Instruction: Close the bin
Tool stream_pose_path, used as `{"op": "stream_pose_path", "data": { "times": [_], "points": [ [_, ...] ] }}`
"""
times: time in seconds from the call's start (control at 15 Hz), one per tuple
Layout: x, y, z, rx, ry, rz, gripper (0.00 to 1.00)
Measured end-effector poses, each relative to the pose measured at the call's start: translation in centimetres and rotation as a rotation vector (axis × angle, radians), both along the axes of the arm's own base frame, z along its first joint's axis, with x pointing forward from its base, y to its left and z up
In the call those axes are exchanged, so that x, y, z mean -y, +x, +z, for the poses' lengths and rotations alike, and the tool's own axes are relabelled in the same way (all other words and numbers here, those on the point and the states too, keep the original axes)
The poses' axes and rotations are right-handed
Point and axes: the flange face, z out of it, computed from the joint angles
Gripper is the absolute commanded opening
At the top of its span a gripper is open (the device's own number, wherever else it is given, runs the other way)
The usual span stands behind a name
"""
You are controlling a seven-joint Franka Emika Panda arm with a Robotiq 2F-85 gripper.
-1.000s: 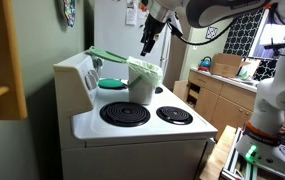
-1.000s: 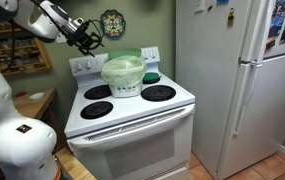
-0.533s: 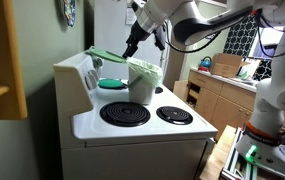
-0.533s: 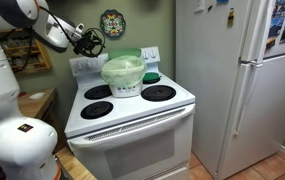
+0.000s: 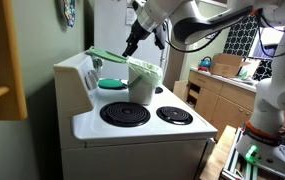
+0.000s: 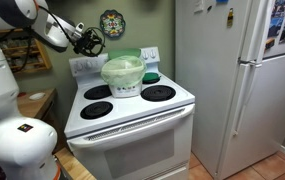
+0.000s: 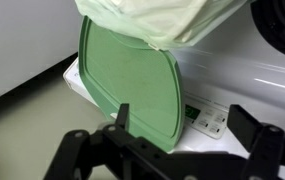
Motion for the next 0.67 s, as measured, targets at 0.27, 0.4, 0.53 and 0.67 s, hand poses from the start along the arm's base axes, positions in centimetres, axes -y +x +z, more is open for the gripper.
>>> {"op": "stream_pose_path", "data": {
  "times": [0.27, 0.4, 0.53, 0.67],
  "points": [
    [-0.2, 1.1, -1.9, -0.021, 0.043, 0.009, 1.00],
    [-0.3, 1.8, -3.0, -0.025, 0.061, 0.021, 1.00],
    [-0.2, 2.5, -4.0, -0.019, 0.078, 0.024, 1.00],
    [0.0, 3.1, -4.9, -0.003, 0.089, 0.024, 1.00]
  ]
}}
